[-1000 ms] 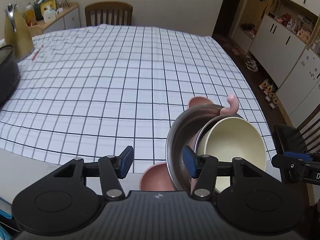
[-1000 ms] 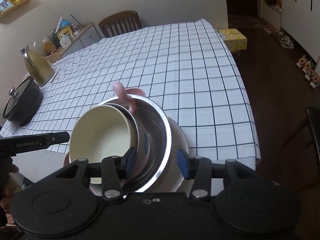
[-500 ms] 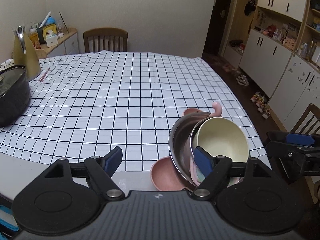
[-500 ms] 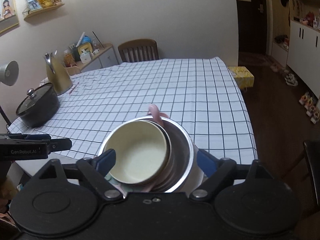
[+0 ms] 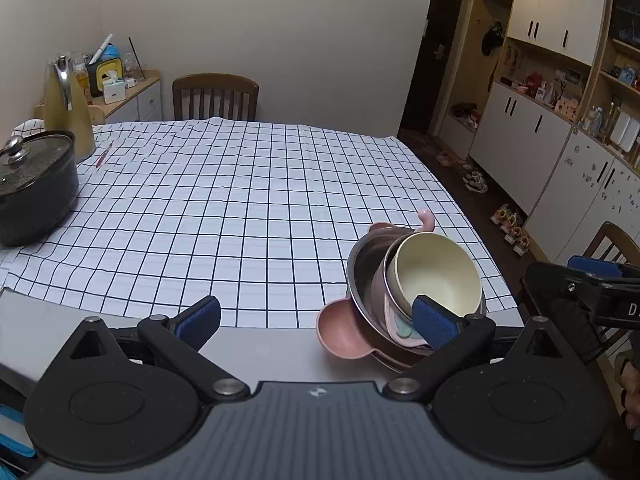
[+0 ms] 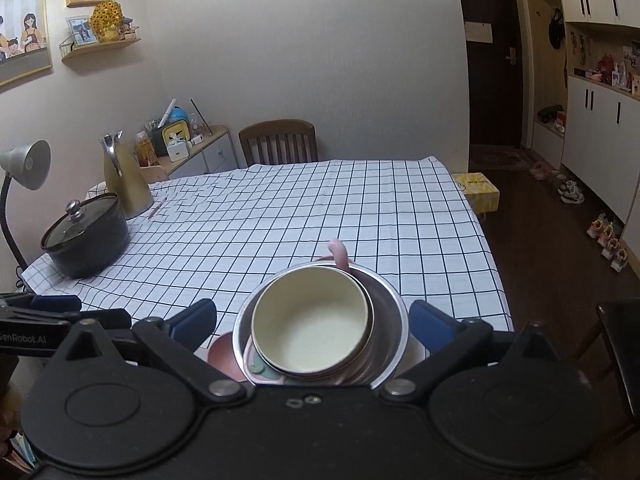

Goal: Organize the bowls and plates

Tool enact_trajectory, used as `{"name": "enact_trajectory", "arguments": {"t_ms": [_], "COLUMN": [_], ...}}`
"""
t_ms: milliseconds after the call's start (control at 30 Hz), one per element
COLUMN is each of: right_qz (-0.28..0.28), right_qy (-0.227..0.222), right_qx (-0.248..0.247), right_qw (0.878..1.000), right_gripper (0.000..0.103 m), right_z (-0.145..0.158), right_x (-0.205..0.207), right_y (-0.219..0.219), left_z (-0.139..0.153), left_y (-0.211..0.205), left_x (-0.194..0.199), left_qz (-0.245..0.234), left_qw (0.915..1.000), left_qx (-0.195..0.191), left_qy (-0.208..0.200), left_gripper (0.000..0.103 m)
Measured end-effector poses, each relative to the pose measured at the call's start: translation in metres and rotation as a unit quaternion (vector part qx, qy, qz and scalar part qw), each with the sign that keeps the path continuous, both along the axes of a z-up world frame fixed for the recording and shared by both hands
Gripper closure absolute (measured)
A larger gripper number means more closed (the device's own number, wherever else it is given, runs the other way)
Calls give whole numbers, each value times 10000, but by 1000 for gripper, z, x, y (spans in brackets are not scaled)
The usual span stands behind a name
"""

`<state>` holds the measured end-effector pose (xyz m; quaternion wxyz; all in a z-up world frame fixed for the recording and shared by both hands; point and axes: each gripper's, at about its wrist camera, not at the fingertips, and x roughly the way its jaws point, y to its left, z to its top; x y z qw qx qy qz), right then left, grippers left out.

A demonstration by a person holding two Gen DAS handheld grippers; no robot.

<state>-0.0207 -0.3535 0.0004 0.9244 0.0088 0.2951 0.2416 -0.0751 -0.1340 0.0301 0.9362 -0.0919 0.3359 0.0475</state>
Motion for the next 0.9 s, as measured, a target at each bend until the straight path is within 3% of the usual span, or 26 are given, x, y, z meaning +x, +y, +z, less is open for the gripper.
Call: {"name": "enact_trajectory", "arguments": {"t_ms": [400,900], "right_qz": [17,-77], "right_qy": [-107,-130], "right_qx": [3,-102], "right_qw": [9999,9998], "right_gripper": [0,0], "right_z": [9,13], "right_x": [-33,-50], "right_y": [12,19], "left_z": [14,17], "left_y": [1,3], "left_x": [-35,-49], "left_qz": [-21,-57], "left_qw": [9999,9999], "left_qx": [-70,-61], "left_qy": [-116,-108], "left_gripper": [1,1]}}
